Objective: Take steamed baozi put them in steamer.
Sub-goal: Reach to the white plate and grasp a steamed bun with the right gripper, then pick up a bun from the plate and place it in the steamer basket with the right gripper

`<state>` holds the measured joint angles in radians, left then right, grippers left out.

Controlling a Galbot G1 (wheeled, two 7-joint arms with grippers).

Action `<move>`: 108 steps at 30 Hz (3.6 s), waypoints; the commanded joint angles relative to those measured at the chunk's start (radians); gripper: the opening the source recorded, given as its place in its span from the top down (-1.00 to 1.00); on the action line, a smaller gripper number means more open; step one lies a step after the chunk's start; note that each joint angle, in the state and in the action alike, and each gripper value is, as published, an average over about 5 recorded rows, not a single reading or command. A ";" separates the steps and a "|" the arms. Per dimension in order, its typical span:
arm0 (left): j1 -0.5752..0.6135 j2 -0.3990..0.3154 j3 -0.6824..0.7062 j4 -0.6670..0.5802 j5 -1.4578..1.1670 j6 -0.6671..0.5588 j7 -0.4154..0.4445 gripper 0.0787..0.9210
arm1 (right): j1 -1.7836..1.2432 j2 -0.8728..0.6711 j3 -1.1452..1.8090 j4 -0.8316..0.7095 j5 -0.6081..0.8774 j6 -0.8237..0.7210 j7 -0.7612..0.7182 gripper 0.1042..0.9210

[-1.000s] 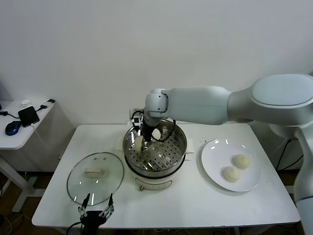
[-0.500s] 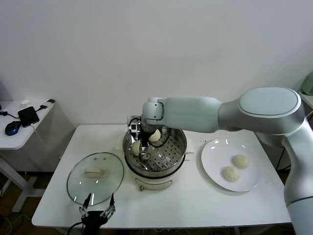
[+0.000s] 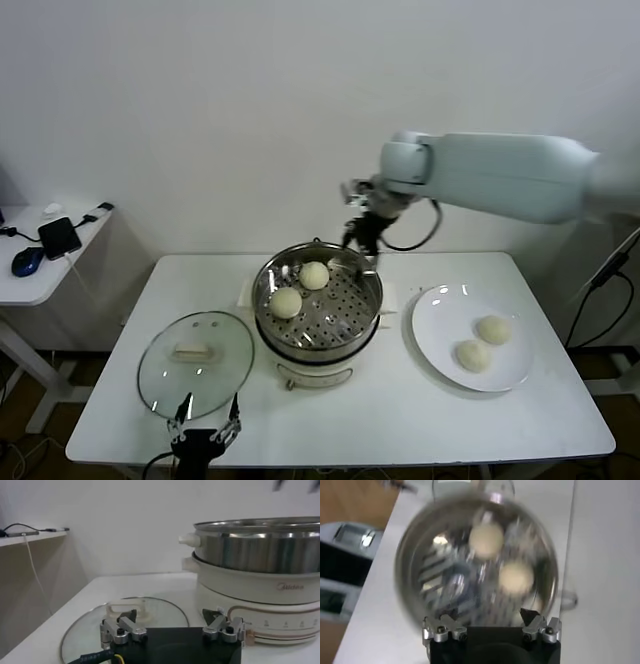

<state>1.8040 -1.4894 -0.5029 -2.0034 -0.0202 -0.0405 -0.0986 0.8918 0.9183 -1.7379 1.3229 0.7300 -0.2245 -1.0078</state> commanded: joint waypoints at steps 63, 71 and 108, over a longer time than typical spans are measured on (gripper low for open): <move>0.028 0.011 0.002 -0.006 0.015 -0.018 0.003 -0.77 | 0.036 -0.019 0.164 -0.157 -0.223 0.198 -0.102 -0.30; 0.017 0.008 0.015 -0.012 0.017 -0.012 0.003 -0.77 | 0.175 0.276 0.184 -0.025 -0.217 0.480 -0.134 -0.31; 0.020 -0.011 0.002 -0.005 0.019 -0.009 -0.004 -0.77 | -0.325 0.418 0.247 -0.106 -0.615 0.753 0.006 -0.44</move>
<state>1.8239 -1.5006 -0.5010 -2.0107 -0.0008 -0.0504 -0.1033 0.5977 1.3184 -1.4952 1.2396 0.1374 0.4997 -1.0146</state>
